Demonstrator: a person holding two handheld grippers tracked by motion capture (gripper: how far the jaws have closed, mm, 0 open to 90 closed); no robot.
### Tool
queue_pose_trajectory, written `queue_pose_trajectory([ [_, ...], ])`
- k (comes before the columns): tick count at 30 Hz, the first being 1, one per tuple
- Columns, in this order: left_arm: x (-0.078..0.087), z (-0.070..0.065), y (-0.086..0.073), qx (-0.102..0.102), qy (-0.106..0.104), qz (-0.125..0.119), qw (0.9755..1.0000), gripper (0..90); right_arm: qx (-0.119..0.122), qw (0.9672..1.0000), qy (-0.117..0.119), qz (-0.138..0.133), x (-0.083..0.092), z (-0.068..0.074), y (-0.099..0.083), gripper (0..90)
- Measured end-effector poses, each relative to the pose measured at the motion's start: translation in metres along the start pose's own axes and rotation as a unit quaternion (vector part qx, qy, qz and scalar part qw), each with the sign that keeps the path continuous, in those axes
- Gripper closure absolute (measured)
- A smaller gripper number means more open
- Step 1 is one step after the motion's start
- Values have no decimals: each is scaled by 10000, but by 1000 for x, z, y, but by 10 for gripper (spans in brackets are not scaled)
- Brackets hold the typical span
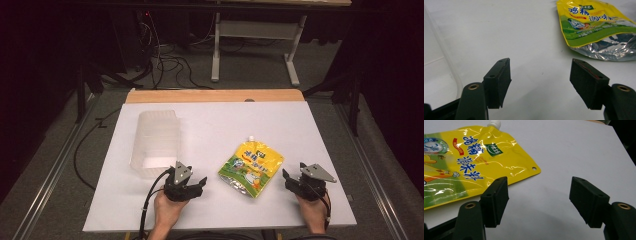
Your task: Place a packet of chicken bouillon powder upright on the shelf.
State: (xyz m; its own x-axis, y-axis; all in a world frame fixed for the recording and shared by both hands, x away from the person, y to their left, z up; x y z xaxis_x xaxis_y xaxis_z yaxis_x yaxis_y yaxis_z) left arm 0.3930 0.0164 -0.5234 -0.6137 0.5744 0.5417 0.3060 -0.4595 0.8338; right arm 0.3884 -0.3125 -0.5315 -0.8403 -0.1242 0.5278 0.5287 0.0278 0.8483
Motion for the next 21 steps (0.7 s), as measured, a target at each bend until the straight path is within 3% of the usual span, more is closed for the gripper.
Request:
queue_pose_trajectory([
  [9, -1, -1, 16, -129, -15, -48, 9999, 316, -4, 10000, 0, -28, 0, 0, 0, 320],
  [21, -8, 1, 32, -105, -75, -45, 9999, 316, -1, 10000, 9, 4, 0, 0, 0, 320],
])
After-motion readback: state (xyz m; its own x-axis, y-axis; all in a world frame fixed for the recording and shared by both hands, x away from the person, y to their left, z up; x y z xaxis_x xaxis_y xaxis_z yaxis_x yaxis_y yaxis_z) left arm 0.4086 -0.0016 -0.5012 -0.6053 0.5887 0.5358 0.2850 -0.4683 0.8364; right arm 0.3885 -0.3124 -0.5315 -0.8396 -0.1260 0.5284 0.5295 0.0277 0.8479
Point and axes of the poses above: each handheld gripper's, and its own axes: x roughly backward along the jaws, y roughly out of its top, z roughly to its left, the point moved 10 cm from there along -x, roughly forward along the jaws, and after that the axes turned 11 degrees about -x, right-handed, at the moved point
